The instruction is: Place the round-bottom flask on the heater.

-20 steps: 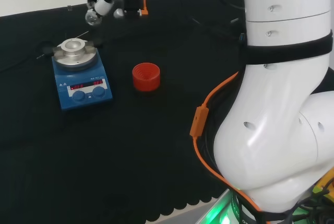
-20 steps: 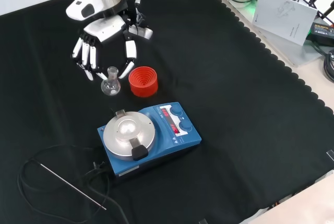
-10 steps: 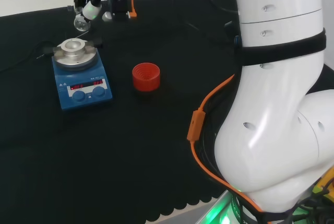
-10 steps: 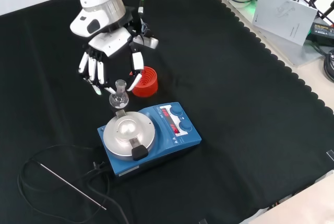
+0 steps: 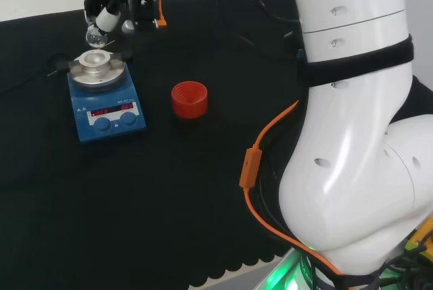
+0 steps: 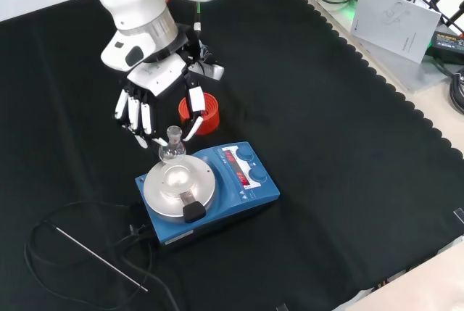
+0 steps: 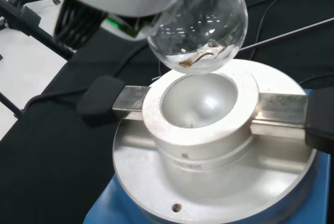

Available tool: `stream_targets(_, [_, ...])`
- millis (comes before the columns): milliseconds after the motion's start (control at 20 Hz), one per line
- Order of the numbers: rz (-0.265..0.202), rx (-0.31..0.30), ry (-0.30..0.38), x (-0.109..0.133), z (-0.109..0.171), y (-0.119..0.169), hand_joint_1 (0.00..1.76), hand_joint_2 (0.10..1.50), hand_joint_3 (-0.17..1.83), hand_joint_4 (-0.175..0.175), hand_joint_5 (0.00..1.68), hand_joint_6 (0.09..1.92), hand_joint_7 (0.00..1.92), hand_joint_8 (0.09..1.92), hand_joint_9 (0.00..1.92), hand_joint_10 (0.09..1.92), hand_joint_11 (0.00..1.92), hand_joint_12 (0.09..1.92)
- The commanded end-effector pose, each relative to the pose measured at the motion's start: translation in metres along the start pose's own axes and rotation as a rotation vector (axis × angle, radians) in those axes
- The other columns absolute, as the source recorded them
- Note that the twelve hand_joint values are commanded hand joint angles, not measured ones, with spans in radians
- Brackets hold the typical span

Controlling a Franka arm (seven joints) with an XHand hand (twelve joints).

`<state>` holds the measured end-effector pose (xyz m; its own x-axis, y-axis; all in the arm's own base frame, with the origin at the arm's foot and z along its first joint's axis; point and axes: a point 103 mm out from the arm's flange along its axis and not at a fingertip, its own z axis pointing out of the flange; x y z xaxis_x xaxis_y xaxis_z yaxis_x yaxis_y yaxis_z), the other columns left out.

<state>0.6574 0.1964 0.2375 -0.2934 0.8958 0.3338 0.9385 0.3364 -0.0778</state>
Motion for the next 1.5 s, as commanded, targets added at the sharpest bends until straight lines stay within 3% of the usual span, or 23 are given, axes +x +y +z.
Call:
stream_targets(50, [-0.006, 0.023, -0.006, 0.006, 0.011, 0.005, 1.14, 0.54, 0.88, 0.175, 1.27, 0.78, 0.83, 0.49, 0.96, 0.41, 0.53, 1.23])
stream_targets(750, [-0.001, 0.058, 0.001, 0.003, 0.033, 0.017, 1.14, 0.54, 0.88, 0.175, 1.27, 0.78, 0.83, 0.49, 0.96, 0.41, 0.53, 1.23])
stream_targets(1500, [0.007, 0.073, -0.009, -0.003, 0.038, 0.016, 1.14, 0.54, 0.88, 0.175, 1.26, 0.78, 0.82, 0.49, 0.95, 0.42, 0.52, 1.23])
